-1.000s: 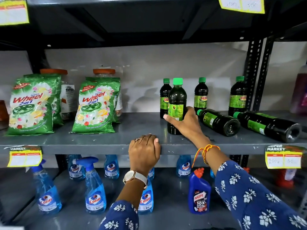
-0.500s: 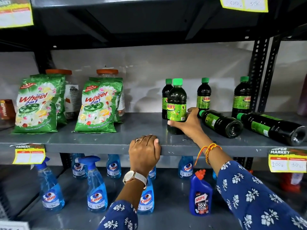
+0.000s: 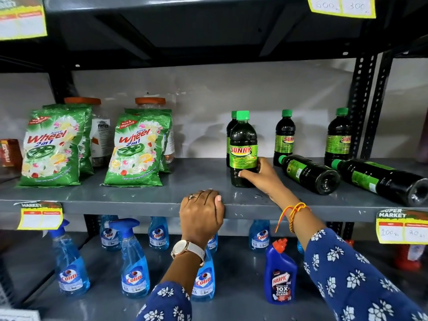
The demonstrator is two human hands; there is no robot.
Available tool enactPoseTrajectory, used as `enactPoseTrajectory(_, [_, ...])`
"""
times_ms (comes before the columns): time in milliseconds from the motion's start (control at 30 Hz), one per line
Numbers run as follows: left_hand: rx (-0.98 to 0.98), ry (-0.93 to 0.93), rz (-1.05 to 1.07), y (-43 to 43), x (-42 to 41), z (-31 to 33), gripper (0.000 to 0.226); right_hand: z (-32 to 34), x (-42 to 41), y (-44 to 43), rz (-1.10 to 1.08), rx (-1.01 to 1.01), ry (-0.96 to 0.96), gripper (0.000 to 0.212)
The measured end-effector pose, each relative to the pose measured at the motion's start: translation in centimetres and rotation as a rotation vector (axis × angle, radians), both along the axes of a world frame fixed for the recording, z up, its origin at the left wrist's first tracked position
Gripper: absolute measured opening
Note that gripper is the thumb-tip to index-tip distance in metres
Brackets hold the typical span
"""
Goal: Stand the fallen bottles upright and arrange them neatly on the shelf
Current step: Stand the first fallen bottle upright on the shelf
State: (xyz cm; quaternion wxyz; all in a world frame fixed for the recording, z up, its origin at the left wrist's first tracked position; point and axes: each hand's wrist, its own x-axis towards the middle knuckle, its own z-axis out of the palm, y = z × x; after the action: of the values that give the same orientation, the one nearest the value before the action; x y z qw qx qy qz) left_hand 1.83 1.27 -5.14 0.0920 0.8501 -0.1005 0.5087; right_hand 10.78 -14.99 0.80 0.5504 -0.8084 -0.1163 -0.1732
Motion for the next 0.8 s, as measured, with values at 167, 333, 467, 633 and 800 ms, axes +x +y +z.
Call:
enactPoseTrajectory(167, [0.003,-0.016,0.003,0.0,0.1,-0.1,0.037,0.1,-0.1,0.2,-0.024,-0.044,-0.007,0.066])
enactPoseTrajectory(333, [-0.004,-0.018,0.005,0.0,0.2,-0.2,0.037,0.1,-0.1,0.0,-0.003,0.010,0.010,0.067])
enactPoseTrajectory(467, [-0.008,0.004,0.013,0.0,0.0,0.0,0.037,0.1,-0.5,0.0,-0.008,-0.001,-0.023,0.049])
enactPoseTrajectory(633, [0.006,0.047,0.024,-0.1,-0.6,0.4,0.038,0.3,-1.5,-0.4,-0.006,-0.035,-0.022,0.050])
enactPoseTrajectory(800, [0.002,0.071,0.039,-0.2,-1.1,0.7,0.040,0.1,-4.0,-1.3,0.048,-0.054,-0.047,0.051])
